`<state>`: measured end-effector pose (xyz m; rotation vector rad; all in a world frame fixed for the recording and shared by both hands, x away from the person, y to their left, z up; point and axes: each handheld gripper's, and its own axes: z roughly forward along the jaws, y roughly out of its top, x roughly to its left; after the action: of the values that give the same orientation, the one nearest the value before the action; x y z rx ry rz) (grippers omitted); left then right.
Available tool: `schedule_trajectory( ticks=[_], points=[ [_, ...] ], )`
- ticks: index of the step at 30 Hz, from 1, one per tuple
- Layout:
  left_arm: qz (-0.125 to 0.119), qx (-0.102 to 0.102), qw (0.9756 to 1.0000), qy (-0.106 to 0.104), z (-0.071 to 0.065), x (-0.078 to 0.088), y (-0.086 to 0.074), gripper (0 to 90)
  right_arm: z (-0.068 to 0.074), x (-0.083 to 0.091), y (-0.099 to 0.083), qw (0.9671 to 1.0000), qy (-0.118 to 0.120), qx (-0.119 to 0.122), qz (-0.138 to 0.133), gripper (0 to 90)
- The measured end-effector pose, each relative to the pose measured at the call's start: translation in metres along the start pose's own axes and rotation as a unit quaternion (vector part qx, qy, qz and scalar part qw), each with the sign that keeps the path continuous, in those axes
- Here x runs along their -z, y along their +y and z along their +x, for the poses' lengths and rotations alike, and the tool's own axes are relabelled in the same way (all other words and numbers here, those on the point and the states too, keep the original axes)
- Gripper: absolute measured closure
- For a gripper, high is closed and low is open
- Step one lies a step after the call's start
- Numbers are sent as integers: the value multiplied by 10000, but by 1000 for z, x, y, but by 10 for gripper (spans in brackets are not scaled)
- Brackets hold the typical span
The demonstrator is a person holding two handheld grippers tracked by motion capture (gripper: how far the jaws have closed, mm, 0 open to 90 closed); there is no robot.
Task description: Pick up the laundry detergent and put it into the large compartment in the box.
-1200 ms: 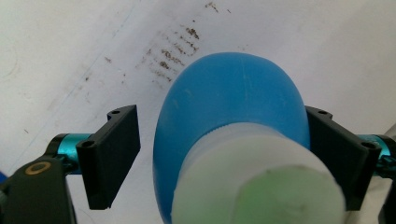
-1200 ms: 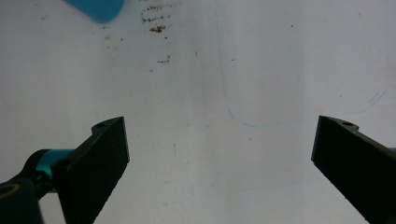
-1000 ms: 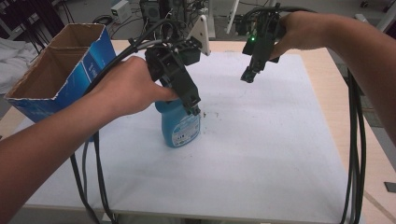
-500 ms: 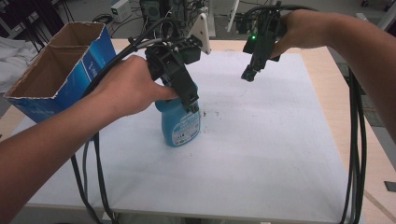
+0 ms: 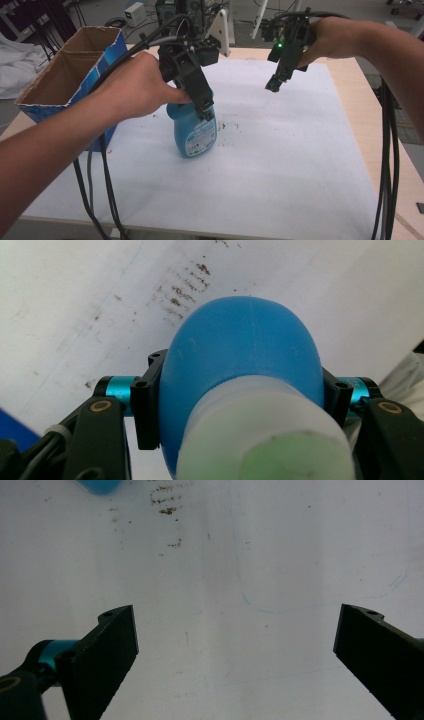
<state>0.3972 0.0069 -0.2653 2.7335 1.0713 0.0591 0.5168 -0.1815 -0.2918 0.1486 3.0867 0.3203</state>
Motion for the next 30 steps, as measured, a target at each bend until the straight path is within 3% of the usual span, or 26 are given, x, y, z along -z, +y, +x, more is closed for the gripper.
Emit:
schedule_trajectory(
  ticks=[10, 15, 16, 17, 18, 20, 21, 22, 26, 30],
  points=[
    [110, -401, 9991, 39, 12, 76, -14, 376, 0, 4, -2, 10000, -35, -30, -32, 32],
    [96, -500, 9987, 51, 23, 114, -23, 376, 2, 5, -1, 10000, -36, -48, -20, 31],
    [96, -500, 9987, 51, 23, 114, -23, 376, 2, 5, -1, 10000, -44, -47, -31, 31],
    [98, -581, 9982, 58, 27, 128, -28, 376, 3, 5, -1, 10000, -36, -22, -4, 32],
    [98, -581, 9982, 58, 27, 128, -28, 376, 3, 5, -1, 10000, -42, -20, -17, 32],
    [51, -596, 9982, 39, 34, 149, -36, 376, 4, 6, -1, 10000, -39, -10, 6, 32],
    [51, -596, 9982, 39, 34, 149, -36, 376, 4, 6, -1, 10000, -32, -32, -3, 32],
    [17, -586, 9983, 41, 39, 162, -40, 376, 3, 6, -1, 10000, -38, -18, -11, 31],
    [-59, -527, 9986, 77, 47, 182, -49, 376, 3, 7, -2, 10000, -48, -53, -52, 31],
    [-88, -644, 9979, 76, 57, 200, -60, 376, 3, 6, -1, 10000, -44, -49, -18, 32]
  ],
)
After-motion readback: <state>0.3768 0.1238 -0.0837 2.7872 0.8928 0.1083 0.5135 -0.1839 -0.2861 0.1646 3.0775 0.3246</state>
